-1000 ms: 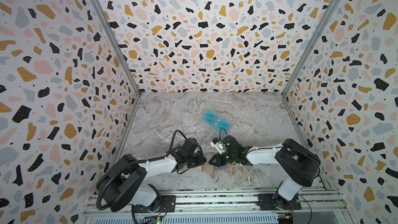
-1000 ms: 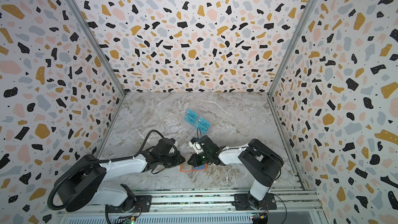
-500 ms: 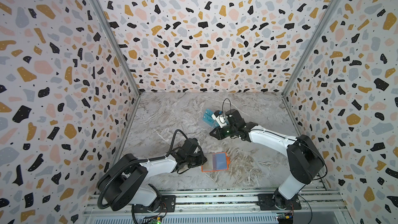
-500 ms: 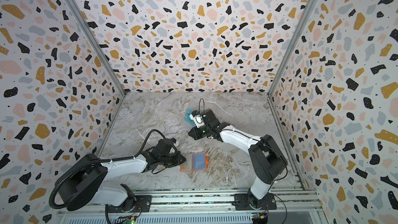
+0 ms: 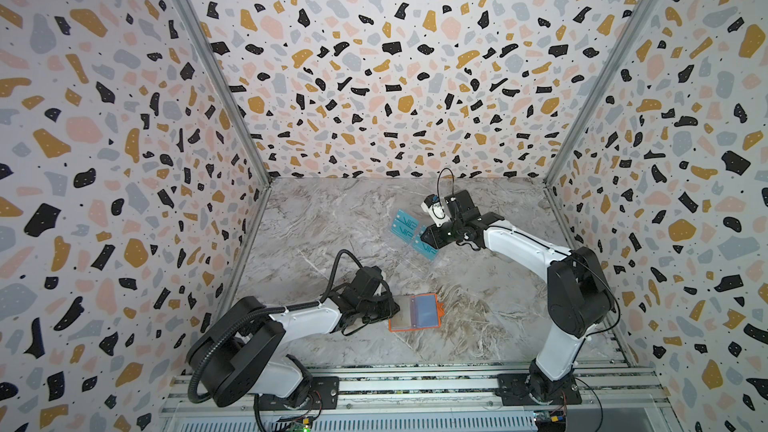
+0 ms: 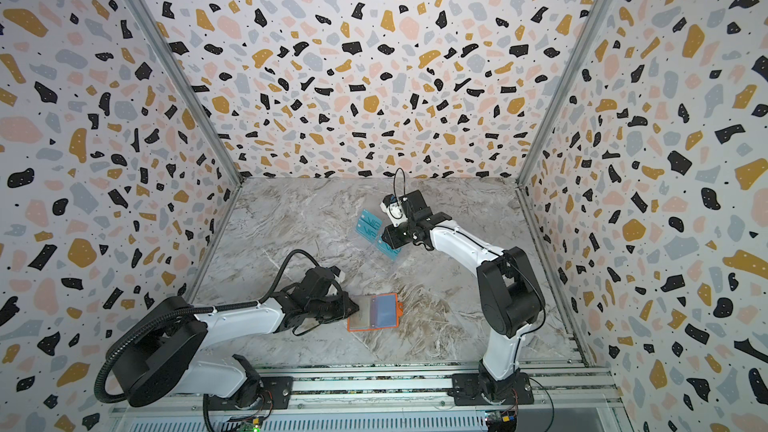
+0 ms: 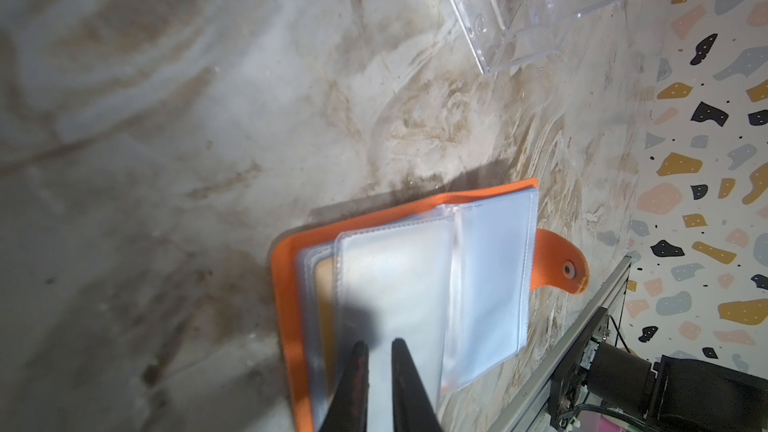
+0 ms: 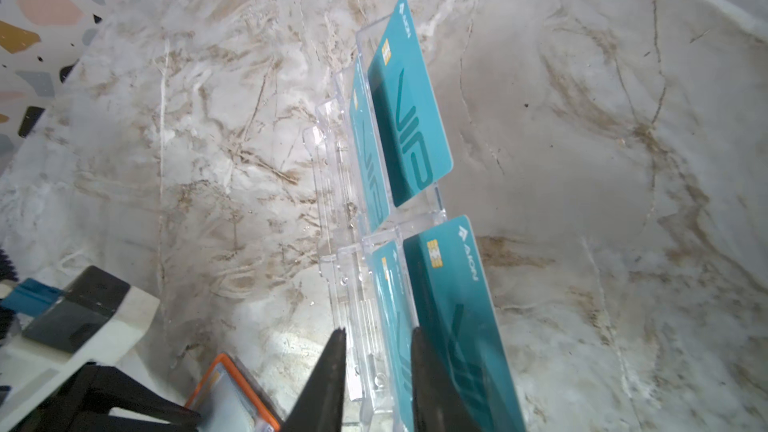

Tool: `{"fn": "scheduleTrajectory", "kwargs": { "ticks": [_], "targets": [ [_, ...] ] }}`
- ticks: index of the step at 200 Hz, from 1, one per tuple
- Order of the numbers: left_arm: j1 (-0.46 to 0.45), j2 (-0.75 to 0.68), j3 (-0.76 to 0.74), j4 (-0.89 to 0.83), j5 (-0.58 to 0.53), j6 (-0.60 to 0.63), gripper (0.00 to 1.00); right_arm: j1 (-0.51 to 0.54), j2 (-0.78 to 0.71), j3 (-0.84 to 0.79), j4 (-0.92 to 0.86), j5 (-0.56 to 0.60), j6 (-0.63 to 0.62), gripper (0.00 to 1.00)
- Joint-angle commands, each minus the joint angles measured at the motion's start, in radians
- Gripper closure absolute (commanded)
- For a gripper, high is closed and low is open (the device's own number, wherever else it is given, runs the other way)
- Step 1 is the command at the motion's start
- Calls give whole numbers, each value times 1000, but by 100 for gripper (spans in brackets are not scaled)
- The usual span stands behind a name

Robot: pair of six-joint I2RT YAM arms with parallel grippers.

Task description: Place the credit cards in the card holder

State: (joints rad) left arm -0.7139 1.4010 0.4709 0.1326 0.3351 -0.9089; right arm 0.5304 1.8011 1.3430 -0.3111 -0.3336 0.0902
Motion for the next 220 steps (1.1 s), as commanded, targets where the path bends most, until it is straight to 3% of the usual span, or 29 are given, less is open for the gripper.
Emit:
{"fn": "scheduleTrajectory", "kwargs": {
  "ticks": [1,45,152,220],
  "targets": [
    [-2,5,-28,-58,-5,11,85,4,13,56,-67,37,-51,69],
    [-1,2,-27,-60,-5,13,84,8,57,91,-98,40,-70,68],
    [6,4,-6,-104,-13,51,82,40,73,120,-131,47,-126,88],
    [7,4,-3,-103,-13,51,82,40,99,136,-152,55,-138,88]
  ]
}}
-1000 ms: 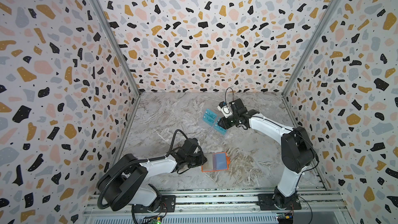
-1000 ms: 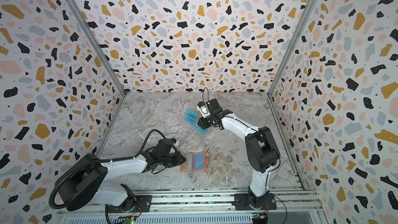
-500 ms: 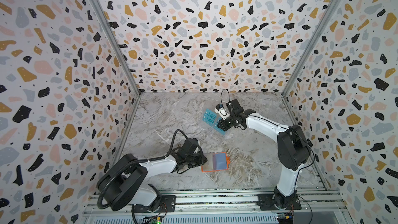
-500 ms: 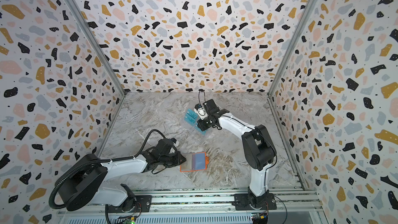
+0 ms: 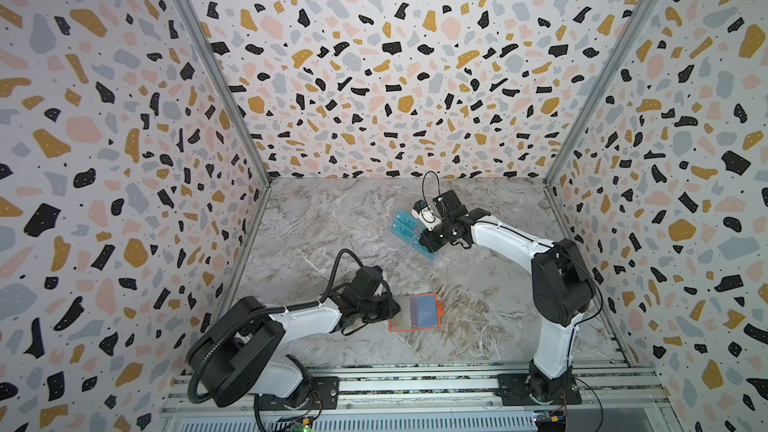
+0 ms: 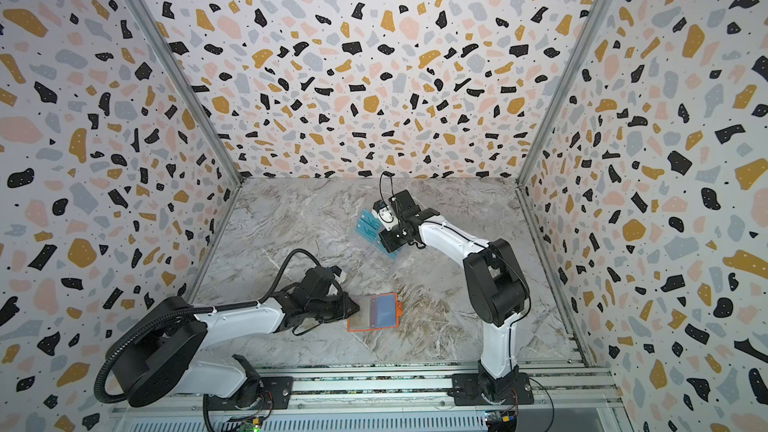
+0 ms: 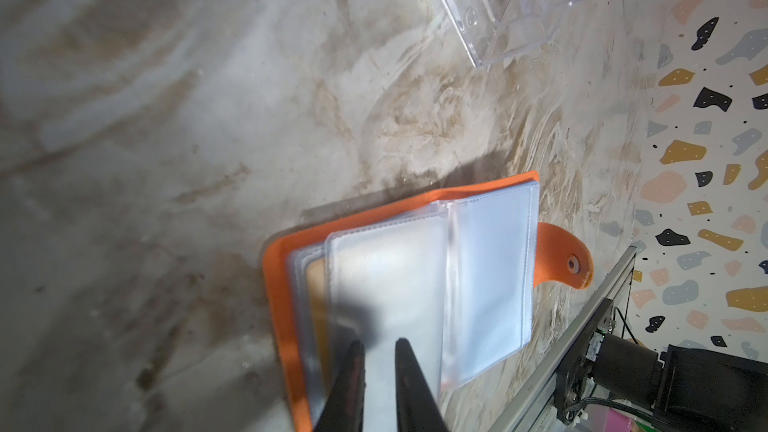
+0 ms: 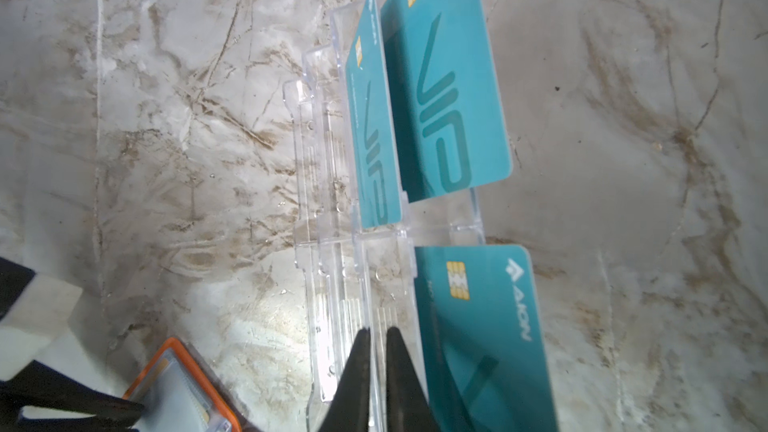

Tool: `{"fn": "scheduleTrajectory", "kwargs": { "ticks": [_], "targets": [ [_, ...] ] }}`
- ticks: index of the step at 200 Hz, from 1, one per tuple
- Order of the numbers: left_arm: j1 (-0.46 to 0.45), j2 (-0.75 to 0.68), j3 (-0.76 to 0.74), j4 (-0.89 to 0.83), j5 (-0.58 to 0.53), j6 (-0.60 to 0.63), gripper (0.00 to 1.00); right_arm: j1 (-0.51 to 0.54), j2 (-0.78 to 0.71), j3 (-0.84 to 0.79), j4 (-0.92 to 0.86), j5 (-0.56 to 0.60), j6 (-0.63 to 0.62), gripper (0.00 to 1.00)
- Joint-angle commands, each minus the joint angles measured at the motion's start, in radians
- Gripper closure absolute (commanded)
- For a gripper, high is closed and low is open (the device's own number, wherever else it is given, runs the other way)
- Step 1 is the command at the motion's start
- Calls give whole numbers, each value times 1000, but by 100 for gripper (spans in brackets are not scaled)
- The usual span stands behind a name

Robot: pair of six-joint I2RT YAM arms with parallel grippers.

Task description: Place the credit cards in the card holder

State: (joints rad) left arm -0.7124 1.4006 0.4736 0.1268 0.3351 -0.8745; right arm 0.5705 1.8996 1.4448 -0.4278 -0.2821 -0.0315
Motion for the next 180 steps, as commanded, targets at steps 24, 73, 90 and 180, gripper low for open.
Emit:
{"fn": "scheduleTrajectory", "kwargs": {
  "ticks": [24,73,90,180],
  "targets": [
    [5,1,-9,-97,-13,16,82,-1,-17,30,-28,8,-17,94],
    [6,-1,-15,-93,-11,7,82,-2,-57,59,-35,-2,-32,97],
    [7,-1,-14,-93,-12,9,82,-2,-78,69,-37,-8,-28,98],
    [5,32,0,-108,-18,24,82,-6,-278,-9,51,-97,112,100]
  ]
}}
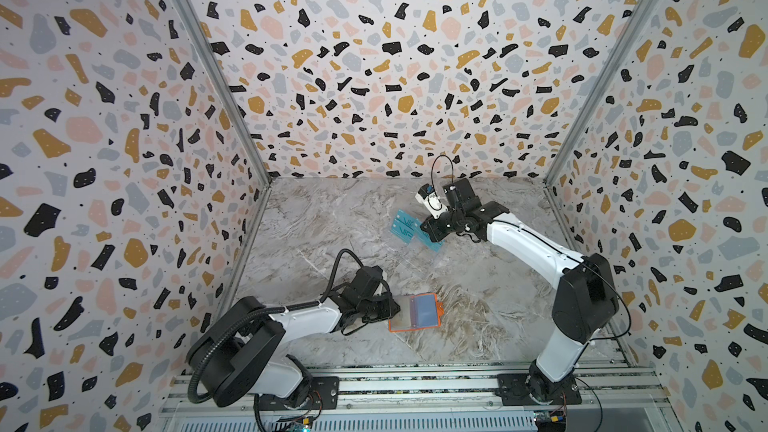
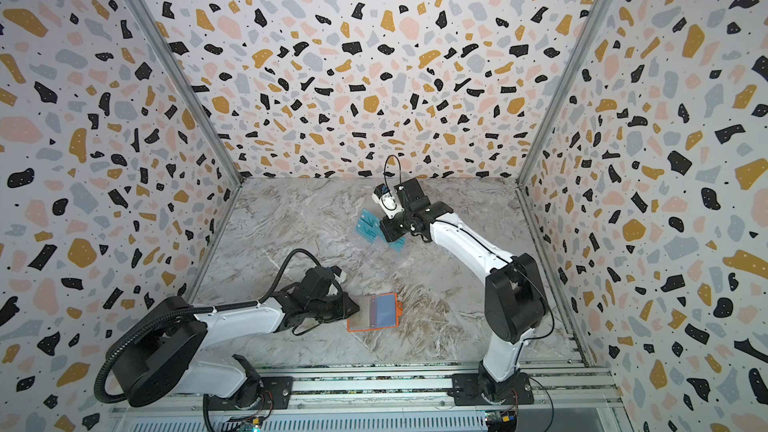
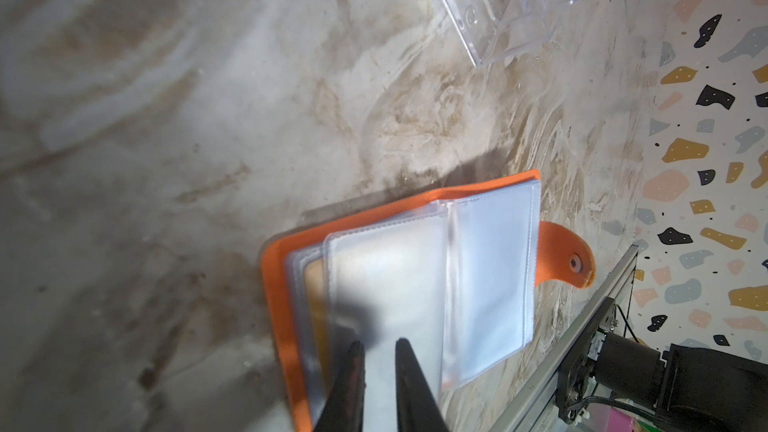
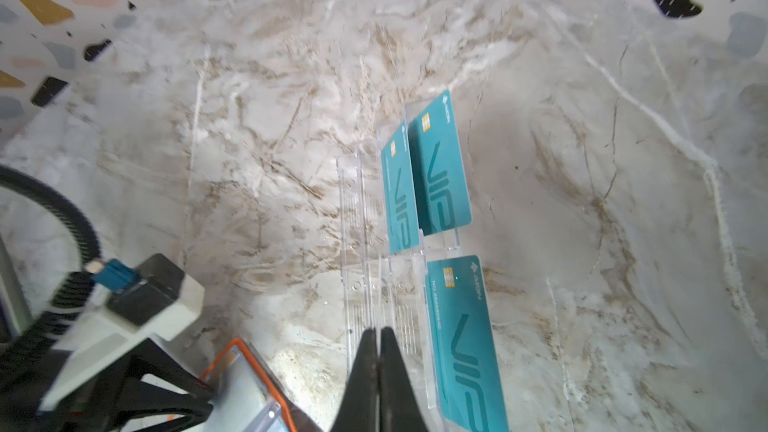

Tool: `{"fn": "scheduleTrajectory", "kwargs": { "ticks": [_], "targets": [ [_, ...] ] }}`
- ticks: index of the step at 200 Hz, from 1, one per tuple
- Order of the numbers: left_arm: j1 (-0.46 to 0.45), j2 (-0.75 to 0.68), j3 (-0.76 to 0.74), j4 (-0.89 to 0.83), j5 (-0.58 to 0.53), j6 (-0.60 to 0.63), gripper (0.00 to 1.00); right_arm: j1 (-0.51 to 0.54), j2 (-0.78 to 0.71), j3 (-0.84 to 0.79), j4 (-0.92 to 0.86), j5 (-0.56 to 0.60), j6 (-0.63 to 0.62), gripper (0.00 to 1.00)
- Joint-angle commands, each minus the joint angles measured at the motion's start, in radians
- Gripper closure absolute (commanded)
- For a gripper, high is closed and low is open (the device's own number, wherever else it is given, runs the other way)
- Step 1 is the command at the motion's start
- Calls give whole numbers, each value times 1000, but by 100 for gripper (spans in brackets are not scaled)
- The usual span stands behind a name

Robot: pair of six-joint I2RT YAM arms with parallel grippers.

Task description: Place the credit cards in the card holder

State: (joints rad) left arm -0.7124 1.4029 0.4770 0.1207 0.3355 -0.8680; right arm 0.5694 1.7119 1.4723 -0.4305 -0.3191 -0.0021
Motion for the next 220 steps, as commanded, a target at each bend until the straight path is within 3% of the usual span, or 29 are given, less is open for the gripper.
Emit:
{"fn": "scheduleTrajectory", "kwargs": {
  "ticks": [1,55,81,122,220],
  "targets": [
    [5,29,-3,-103,-18,17,82,-5,-94,-40,57,-63,88,100],
    [6,26,11,-162,-31,28,82,0,-244,-365,323,-296,365,100],
    [5,27,9,-153,-32,24,82,71,-331,-563,467,-270,474,100],
    [5,37,8,-155,-28,29,82,138,-307,-723,552,-306,572,100],
    [6,19,-19,-130,-24,15,83,162,-232,-922,820,-335,777,100]
  ]
}}
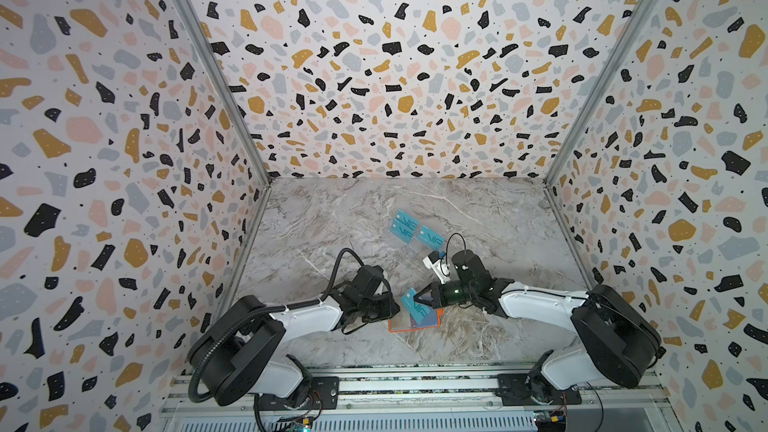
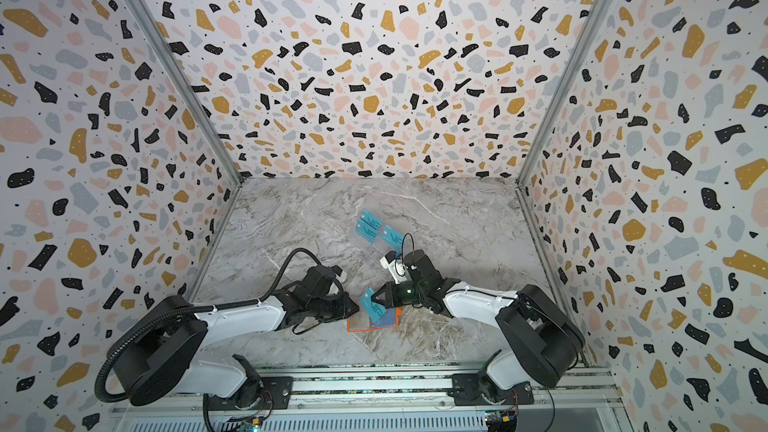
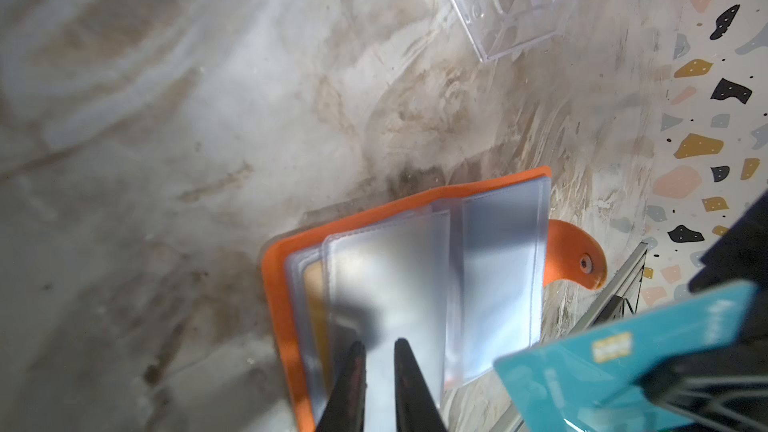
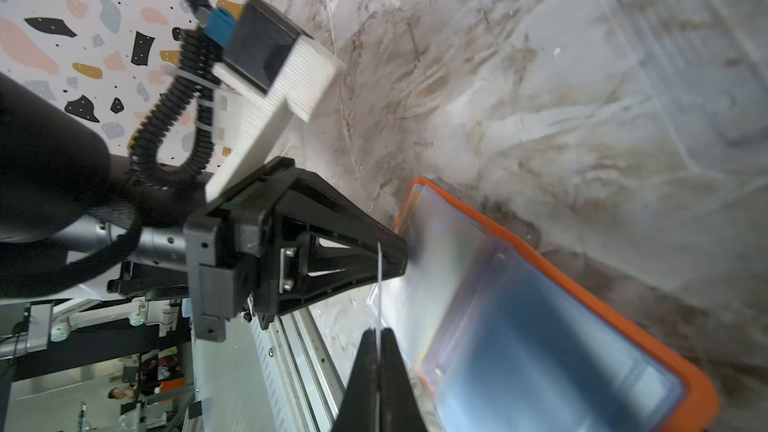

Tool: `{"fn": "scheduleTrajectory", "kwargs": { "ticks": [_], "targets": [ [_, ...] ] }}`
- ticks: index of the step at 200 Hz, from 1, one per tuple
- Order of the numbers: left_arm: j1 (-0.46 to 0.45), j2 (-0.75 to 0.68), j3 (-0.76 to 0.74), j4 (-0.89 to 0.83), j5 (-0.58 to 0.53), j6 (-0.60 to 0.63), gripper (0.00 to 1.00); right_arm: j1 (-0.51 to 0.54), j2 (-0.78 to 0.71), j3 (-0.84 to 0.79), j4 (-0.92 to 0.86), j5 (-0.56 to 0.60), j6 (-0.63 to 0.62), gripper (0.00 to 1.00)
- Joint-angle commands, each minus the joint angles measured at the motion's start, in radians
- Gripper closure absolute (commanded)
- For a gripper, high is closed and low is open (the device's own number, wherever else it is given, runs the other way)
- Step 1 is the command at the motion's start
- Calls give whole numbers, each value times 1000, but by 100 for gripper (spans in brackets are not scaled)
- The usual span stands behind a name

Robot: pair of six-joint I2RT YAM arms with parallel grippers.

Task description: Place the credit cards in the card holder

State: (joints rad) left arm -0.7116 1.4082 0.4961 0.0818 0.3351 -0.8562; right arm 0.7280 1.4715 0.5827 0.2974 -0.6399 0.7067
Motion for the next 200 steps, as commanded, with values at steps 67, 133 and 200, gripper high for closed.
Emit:
{"fn": "scheduleTrajectory", "kwargs": {
  "ticks": [67,133,200],
  "targets": [
    [4,10,-38,-86,-23,-3,83,-35,5,-117,126,4,159,100],
    [5,3,-59,-70,-18,-20,83,-34,-12,-127,125,19,157,100],
    [5,9,-60,-60,-15,-20,82,-35,-15,-121,84,43,142,100]
  ]
}}
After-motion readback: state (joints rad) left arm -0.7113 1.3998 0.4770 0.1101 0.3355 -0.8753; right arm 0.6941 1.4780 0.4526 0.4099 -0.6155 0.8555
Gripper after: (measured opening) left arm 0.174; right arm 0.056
